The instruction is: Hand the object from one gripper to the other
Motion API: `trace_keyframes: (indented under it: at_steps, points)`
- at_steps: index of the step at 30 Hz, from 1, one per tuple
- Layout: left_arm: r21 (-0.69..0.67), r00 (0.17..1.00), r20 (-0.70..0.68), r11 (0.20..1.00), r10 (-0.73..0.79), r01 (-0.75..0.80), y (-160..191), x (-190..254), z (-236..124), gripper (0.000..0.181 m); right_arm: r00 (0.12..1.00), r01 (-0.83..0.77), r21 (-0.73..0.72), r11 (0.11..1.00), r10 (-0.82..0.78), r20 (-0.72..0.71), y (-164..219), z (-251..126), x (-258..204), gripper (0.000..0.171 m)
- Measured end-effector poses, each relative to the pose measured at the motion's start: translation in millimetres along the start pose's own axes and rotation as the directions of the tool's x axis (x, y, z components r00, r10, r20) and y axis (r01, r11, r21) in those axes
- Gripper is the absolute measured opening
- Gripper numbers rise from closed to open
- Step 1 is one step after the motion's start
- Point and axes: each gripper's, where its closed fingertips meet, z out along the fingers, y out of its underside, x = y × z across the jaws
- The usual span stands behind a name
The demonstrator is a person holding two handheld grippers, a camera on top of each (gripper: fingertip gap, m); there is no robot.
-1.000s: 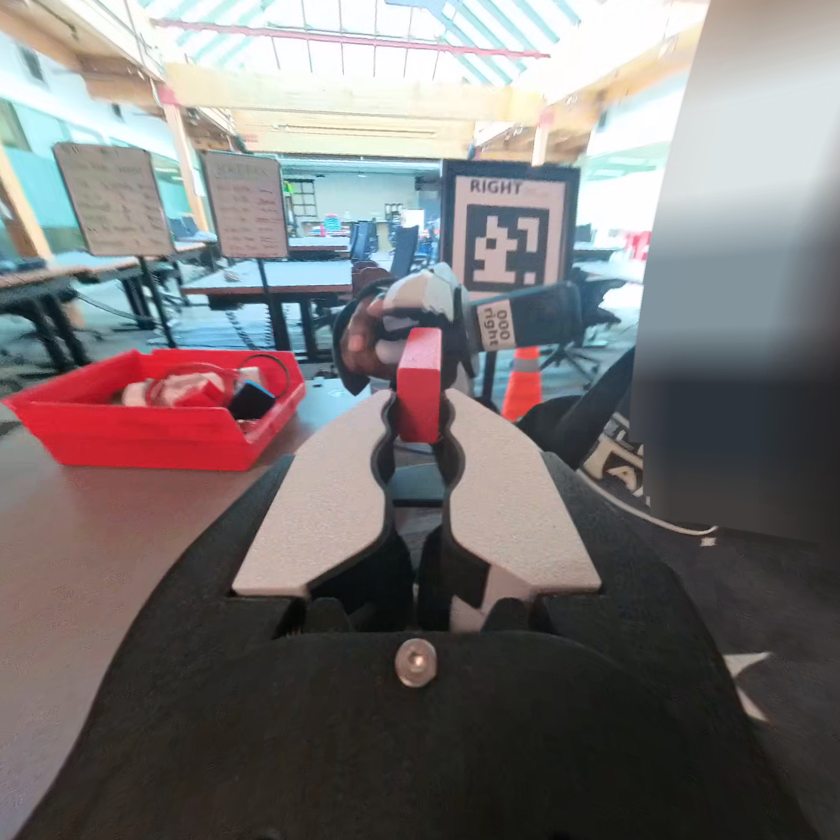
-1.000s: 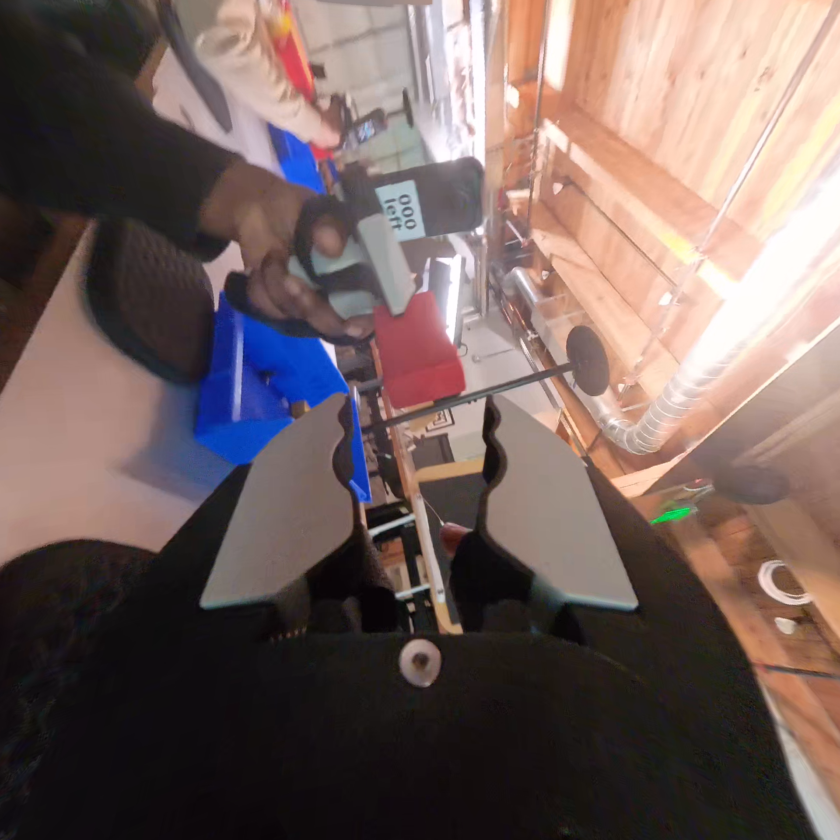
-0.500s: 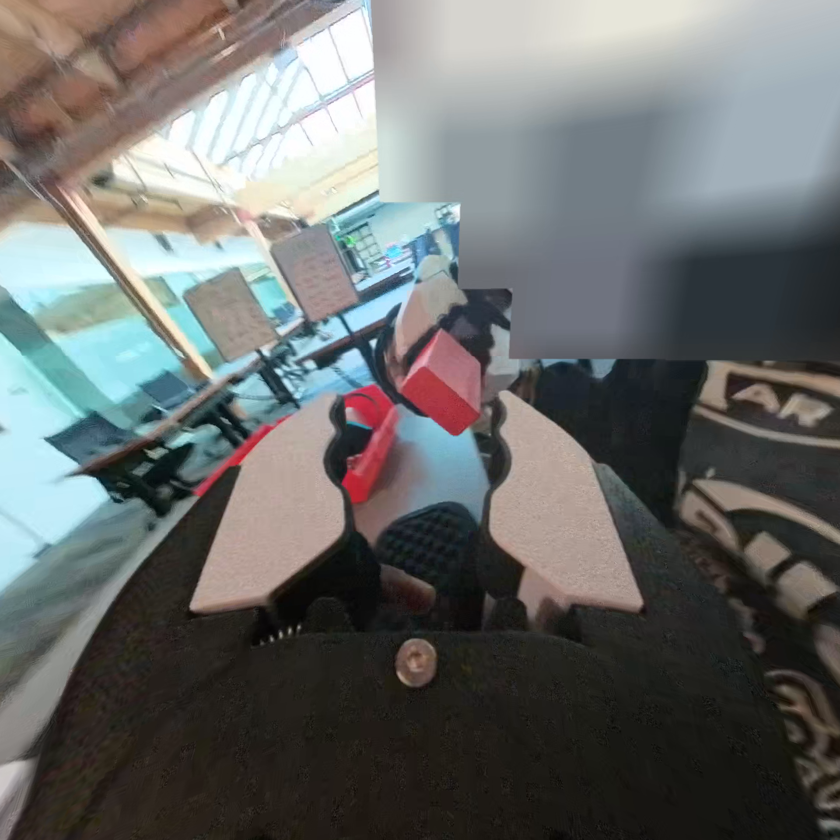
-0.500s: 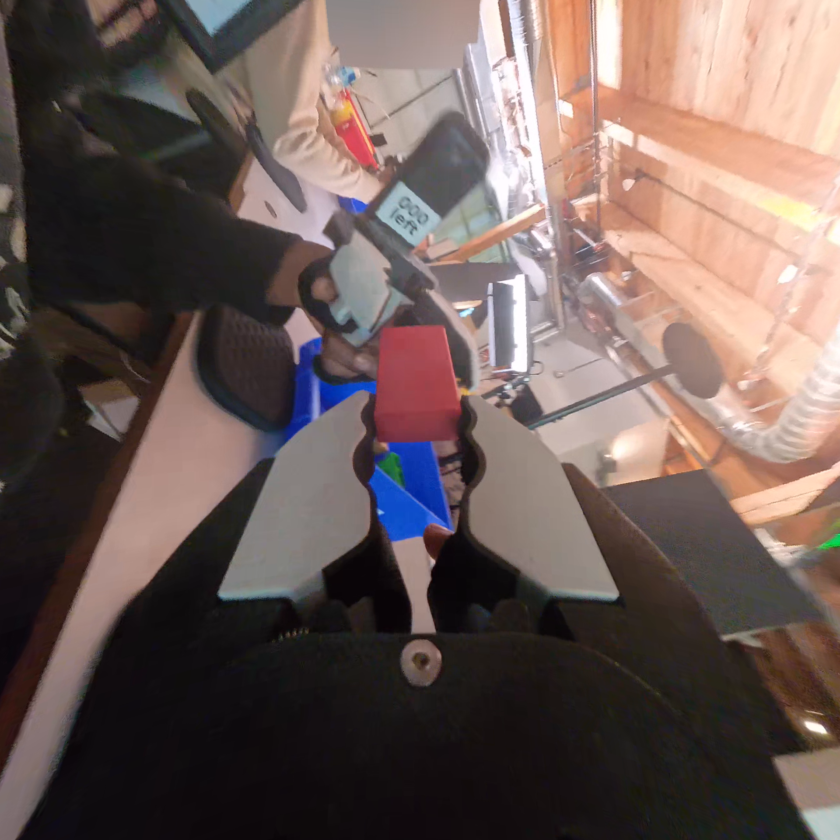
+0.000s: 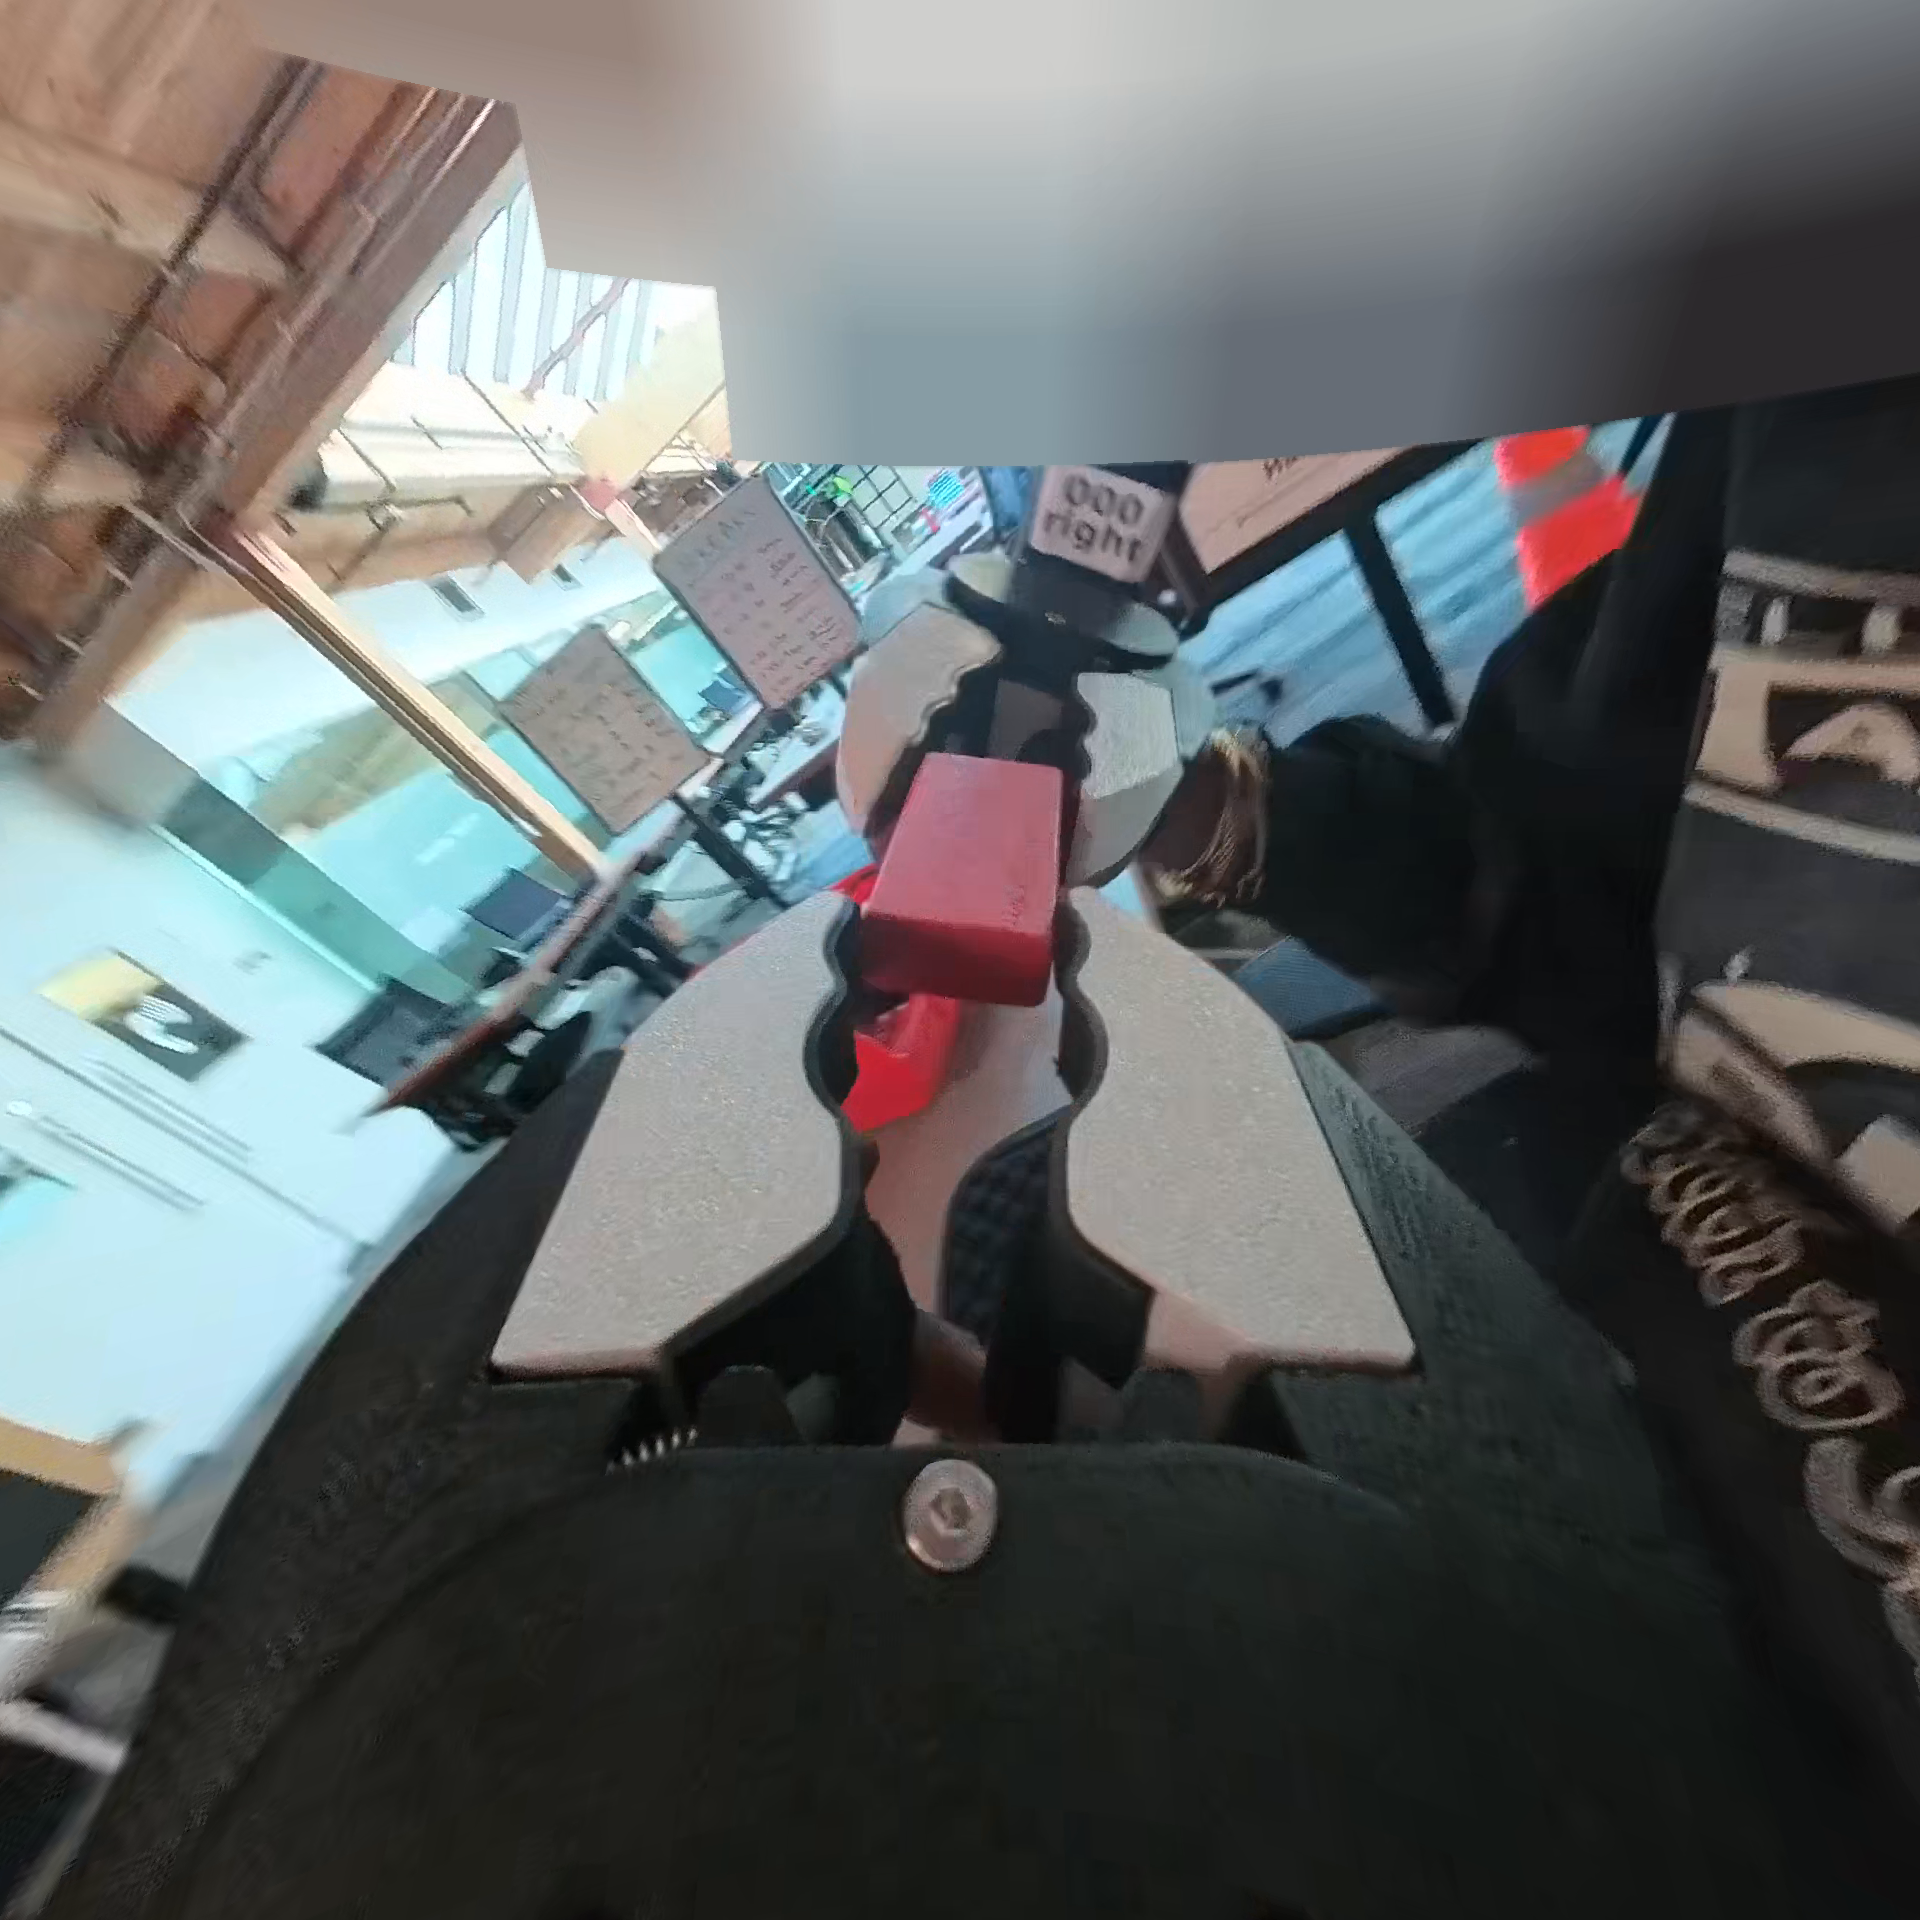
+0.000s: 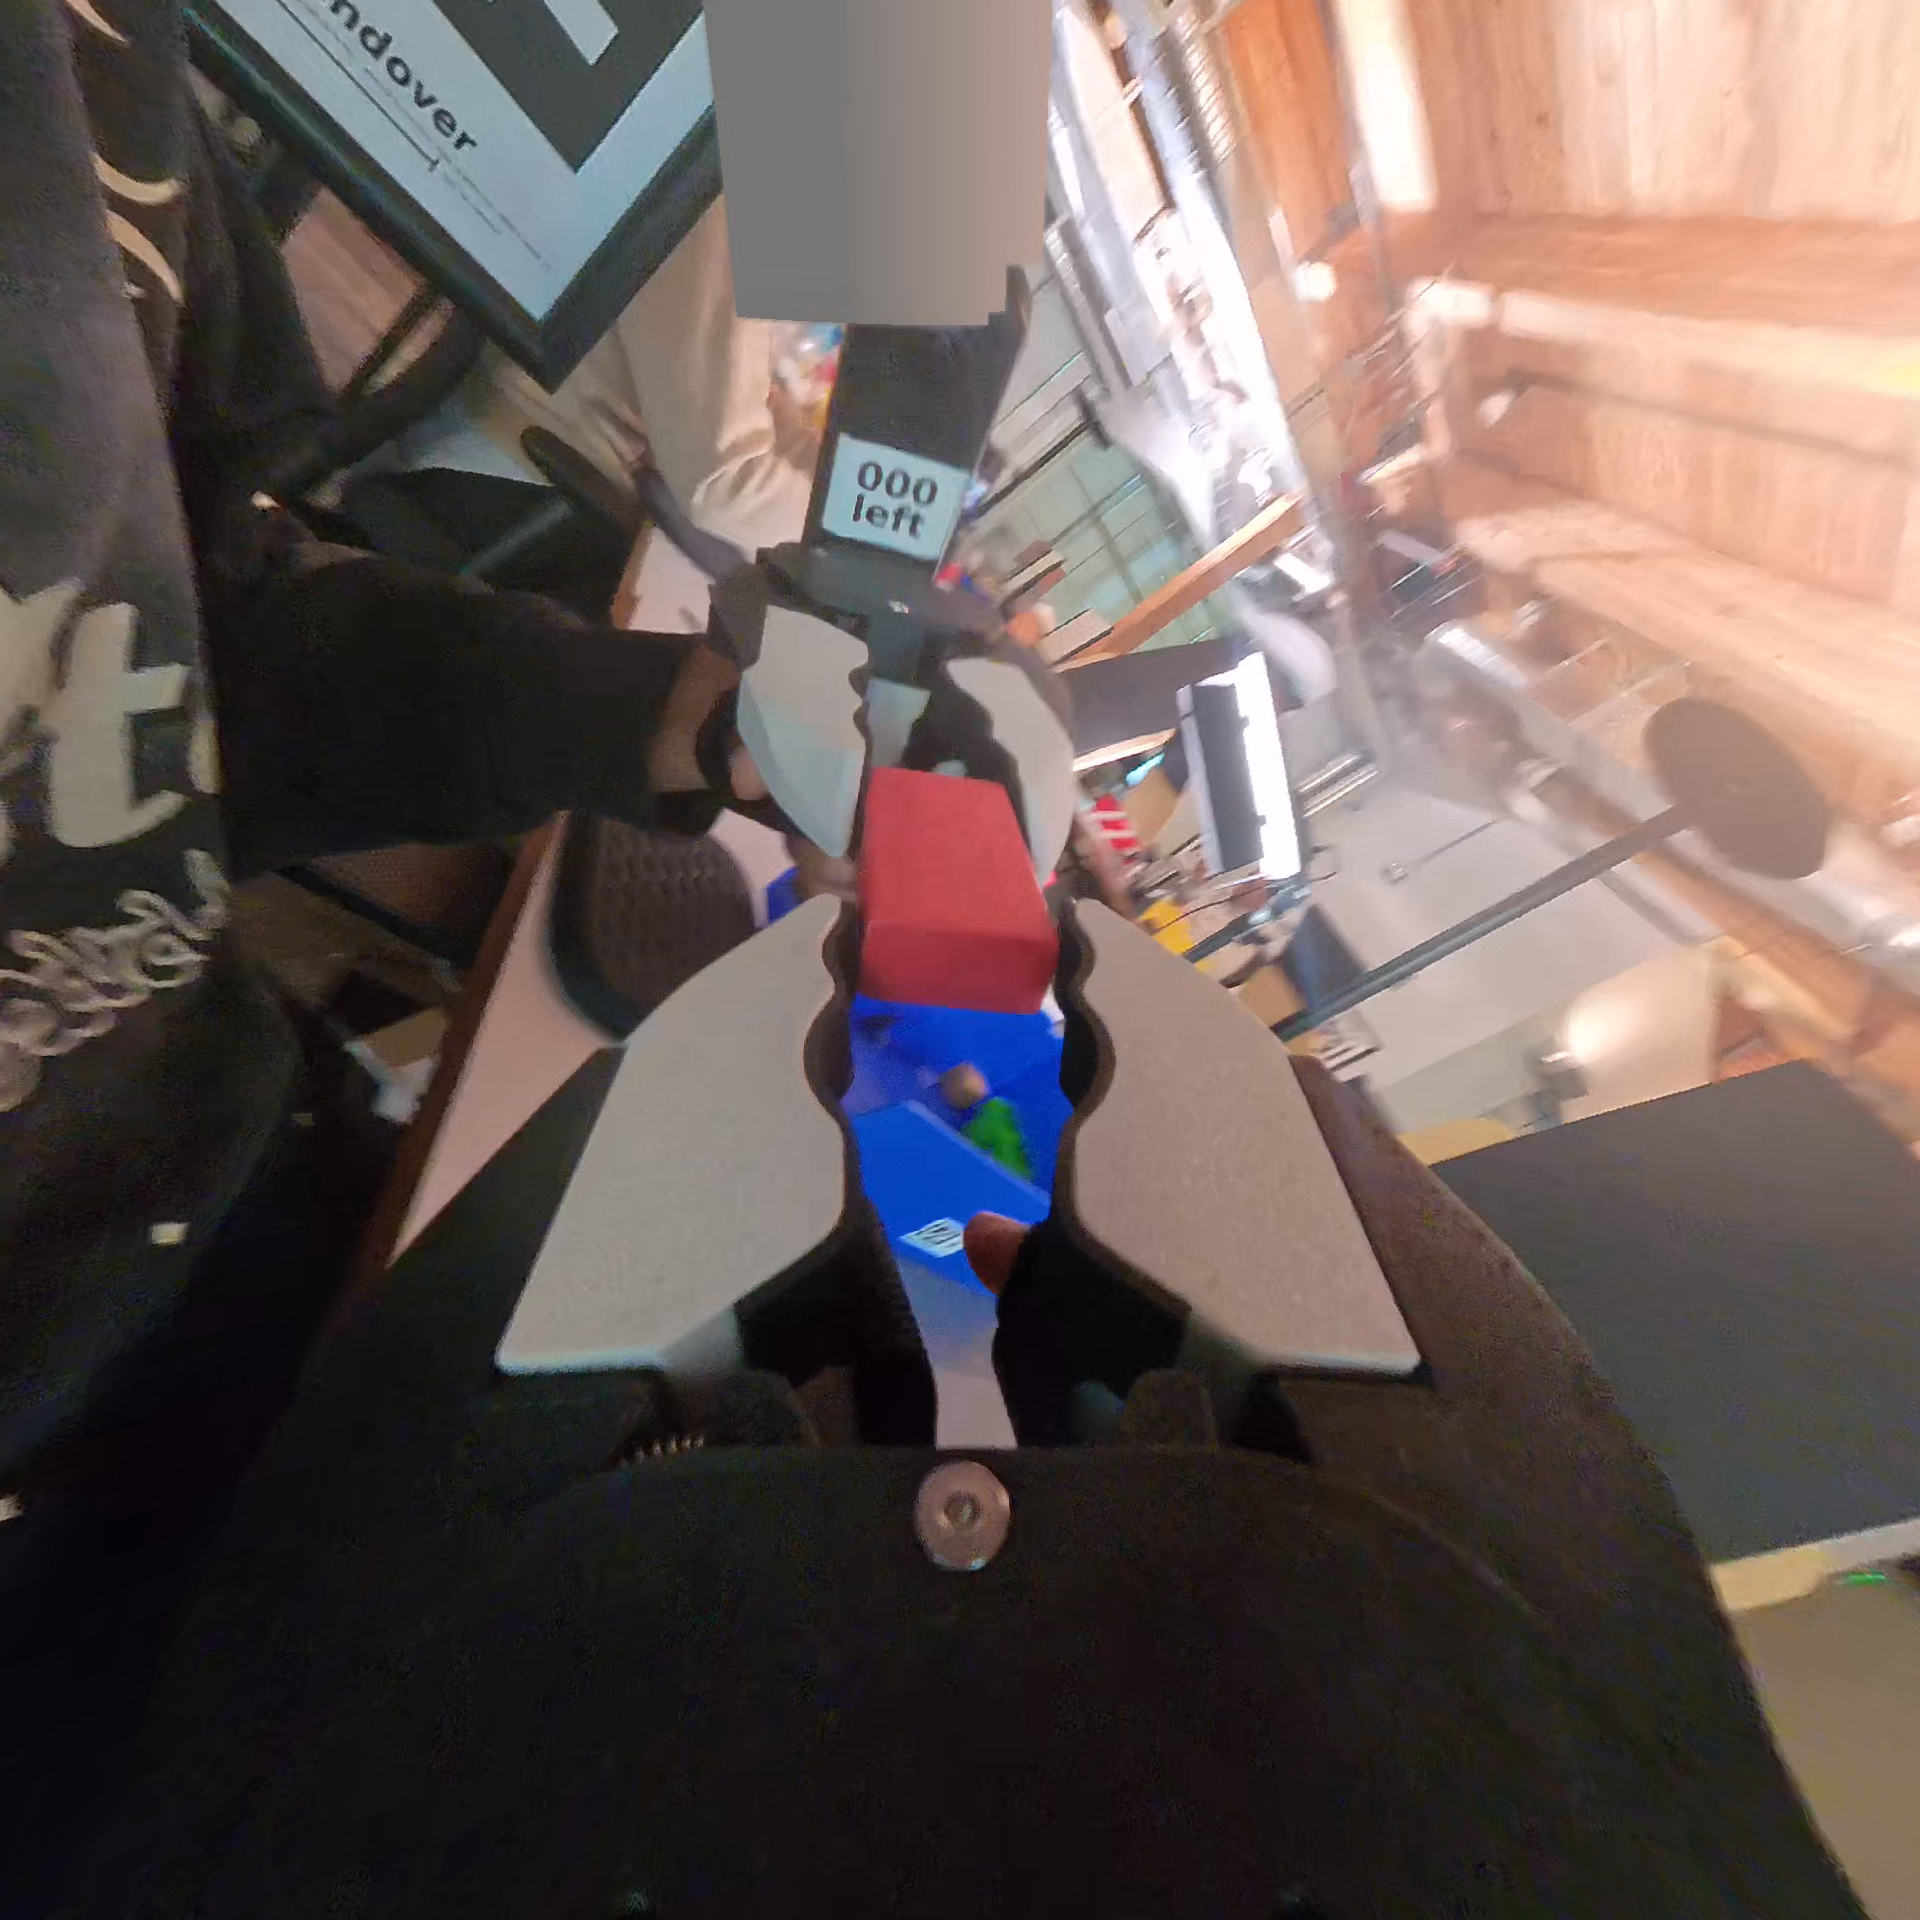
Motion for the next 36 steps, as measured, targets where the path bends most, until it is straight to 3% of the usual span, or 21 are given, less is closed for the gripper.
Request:
trace_keyframes:
  at_steps: [3,5,8,12,15,18,21,24,26,31,34,36]
  points:
    - [0.051,0.965,-0.074,0.965,-0.254,0.258,-5.4,-3.3,-3.8,0.034,0.947,0.281,-0.002,0.96,-0.277,-0.165,-6.8,-4.2,10.1,0.048]
    - [0.06,0.917,-0.122,0.919,-0.381,0.39,-6.3,-5.1,-6.2,0.034,0.884,0.426,-0.106,0.899,-0.438,-0.165,-0.4,-1.3,7.7,0.048]
    - [-0.001,0.87,-0.149,0.88,-0.469,0.474,4.1,-3.8,-6.3,0.034,0.833,0.509,-0.162,0.846,-0.531,-0.156,0.9,3.8,4.5,0.037]
    - [-0.038,0.848,-0.149,0.86,-0.509,0.509,10.1,-2.7,-4.6,0.034,0.835,0.518,-0.178,0.837,-0.539,-0.105,4.3,6.0,-1.3,0.02]
    - [0.012,0.898,-0.137,0.906,-0.417,0.423,6.7,-4.5,-5.8,0.035,0.876,0.454,-0.201,0.868,-0.476,-0.08,9.6,4.8,0.6,0.017]
    - [0.056,0.989,-0.009,0.987,-0.147,0.148,5.1,-11.2,-8.7,0.049,0.969,0.229,-0.131,0.965,-0.238,-0.059,8.1,3.0,2.9,0.017]
    - [-0.023,0.988,0.07,0.991,0.136,-0.134,8.0,-8.6,-8.5,0.05,1.0,-0.006,-0.056,0.998,0.007,0.019,7.5,0.7,0.1,0.018]
    - [-0.032,0.985,0.053,0.986,0.165,-0.163,4.5,-2.1,-4.7,0.035,0.996,-0.061,-0.024,0.998,0.062,0.065,5.9,-1.0,-3.5,0.017]
    - [0.007,0.992,0.028,0.993,0.122,-0.122,-0.5,0.7,-3.8,0.021,0.996,-0.064,-0.043,0.997,0.067,0.066,8.0,-0.5,-3.9,0.017]
    - [0.018,0.996,-0.044,0.996,-0.082,0.083,-0.9,0.5,-4.5,0.017,0.997,-0.067,0.008,0.998,0.067,0.031,0.0,-1.0,0.3,0.02]
    - [0.032,0.943,-0.089,0.945,-0.322,0.326,-2.6,-5.3,-6.9,0.016,0.98,0.171,-0.052,0.984,-0.175,-0.091,4.3,-3.2,7.9,0.043]
    - [0.043,0.868,-0.15,0.873,-0.474,0.485,-4.3,-7.6,-9.9,0.016,0.933,0.325,-0.138,0.936,-0.341,-0.112,10.1,-2.7,7.8,0.05]
